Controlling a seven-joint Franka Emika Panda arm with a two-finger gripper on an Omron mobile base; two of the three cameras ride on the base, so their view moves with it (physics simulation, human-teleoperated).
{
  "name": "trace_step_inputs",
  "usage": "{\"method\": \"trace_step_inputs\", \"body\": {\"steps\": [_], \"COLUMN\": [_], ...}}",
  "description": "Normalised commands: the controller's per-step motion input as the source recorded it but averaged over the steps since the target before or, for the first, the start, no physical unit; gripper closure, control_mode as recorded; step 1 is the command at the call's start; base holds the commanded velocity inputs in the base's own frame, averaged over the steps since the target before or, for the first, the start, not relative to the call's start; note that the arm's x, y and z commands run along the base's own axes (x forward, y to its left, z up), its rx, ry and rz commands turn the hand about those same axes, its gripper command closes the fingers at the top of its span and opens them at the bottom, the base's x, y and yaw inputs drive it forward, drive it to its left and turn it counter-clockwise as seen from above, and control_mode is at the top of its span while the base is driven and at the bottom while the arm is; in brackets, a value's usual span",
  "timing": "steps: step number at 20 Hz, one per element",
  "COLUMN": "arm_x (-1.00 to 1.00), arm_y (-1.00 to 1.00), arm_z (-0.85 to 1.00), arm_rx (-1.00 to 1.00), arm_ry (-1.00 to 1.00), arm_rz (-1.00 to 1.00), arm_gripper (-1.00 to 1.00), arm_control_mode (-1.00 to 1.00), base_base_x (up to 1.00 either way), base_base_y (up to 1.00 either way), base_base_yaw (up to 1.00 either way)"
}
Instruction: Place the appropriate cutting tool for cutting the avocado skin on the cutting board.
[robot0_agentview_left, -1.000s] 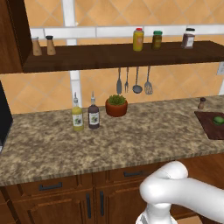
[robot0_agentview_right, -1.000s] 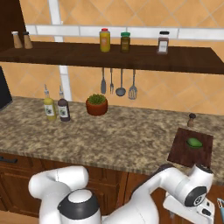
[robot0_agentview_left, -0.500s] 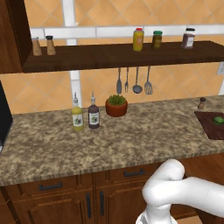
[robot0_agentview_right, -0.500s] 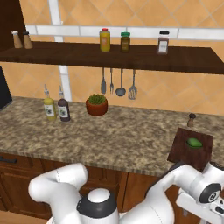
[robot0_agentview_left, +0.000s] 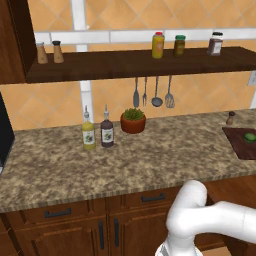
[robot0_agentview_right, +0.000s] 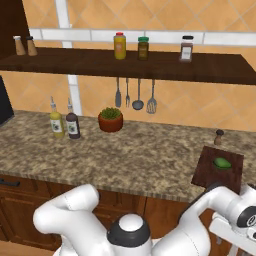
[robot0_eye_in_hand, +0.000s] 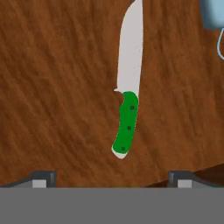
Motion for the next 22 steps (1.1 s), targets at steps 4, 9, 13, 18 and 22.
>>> {"method": "trace_step_inputs", "body": {"steps": [4,9,13,18,22], "arm_x": [0.0,0.0,0.01,0.05,0.03], "arm_y": [-0.02,0.0,-0.01,-0.09,-0.01], "arm_z": [-0.49,-0.39,-0.25,-0.23,-0.15], "arm_rx": [0.0,-0.01,0.0,0.0,0.0], "arm_ry": [0.0,0.0,0.0,0.0,0.0], "arm_rz": [0.0,0.0,0.0,0.0,0.0], "arm_gripper": [-1.0,-1.0,-1.0,-1.0,-1.0], "arm_control_mode": [-1.0,-1.0,-1.0,-1.0,-1.0], "base_base_x": [0.0,0.0,0.0,0.0,0.0], "base_base_y": [0.0,0.0,0.0,0.0,0.0], "base_base_yaw": [0.0,0.0,0.0,0.0,0.0]}}
